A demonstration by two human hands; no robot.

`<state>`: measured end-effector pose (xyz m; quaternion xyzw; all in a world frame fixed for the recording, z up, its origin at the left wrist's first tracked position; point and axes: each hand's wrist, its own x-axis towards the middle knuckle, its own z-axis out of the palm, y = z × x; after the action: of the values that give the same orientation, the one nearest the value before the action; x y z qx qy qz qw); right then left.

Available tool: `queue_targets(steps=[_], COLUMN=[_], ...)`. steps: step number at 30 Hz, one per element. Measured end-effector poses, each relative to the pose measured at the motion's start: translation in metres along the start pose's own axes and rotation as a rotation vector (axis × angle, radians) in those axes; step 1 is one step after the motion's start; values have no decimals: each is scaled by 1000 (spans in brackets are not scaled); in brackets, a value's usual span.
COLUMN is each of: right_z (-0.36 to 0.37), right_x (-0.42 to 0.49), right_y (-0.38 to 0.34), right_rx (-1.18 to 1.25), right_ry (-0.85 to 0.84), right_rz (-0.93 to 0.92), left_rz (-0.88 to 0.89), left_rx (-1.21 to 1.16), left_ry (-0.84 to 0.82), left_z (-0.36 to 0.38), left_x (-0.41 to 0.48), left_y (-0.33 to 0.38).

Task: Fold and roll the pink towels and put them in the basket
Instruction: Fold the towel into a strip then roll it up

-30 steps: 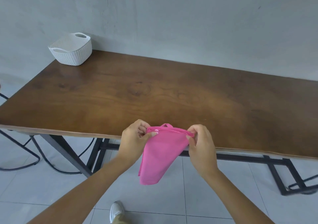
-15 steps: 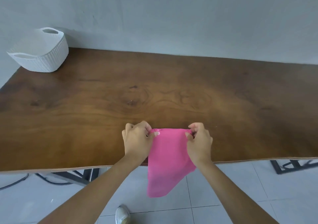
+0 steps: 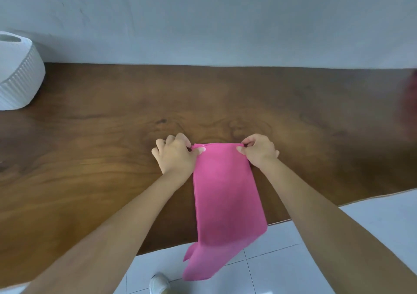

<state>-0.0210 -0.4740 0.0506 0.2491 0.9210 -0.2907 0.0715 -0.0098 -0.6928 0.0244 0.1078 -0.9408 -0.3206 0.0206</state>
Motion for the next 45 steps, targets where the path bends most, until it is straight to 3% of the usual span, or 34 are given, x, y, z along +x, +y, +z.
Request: queue_targets(steps=[10,14,18,22,28,36,45], right_z=[-3,-6,-9,-12,-15,-16,-18], right_x=[44,63,81,102,141,200,187], right_y=[-32,-41,-50,-55,-72,-77,-48], right_rx=[-29,-27,-3,-14,-50,-27,-46], right_ry=[-8,-35,-57,-72,-54,-15,-120], right_rz=[77,81,95,40,-7,-8,-235], left_rz=[14,271,523,482,506,471,464], left_rx=[34,69,87,232,448,498,532], left_ry=[-3,73,-122,-350,-258,-235,-234], left_z=[6,3,17,44,68,77,86], left_x=[47,29,-9,-16,19,76,146], left_y=[20,45,60,57,60,76,88])
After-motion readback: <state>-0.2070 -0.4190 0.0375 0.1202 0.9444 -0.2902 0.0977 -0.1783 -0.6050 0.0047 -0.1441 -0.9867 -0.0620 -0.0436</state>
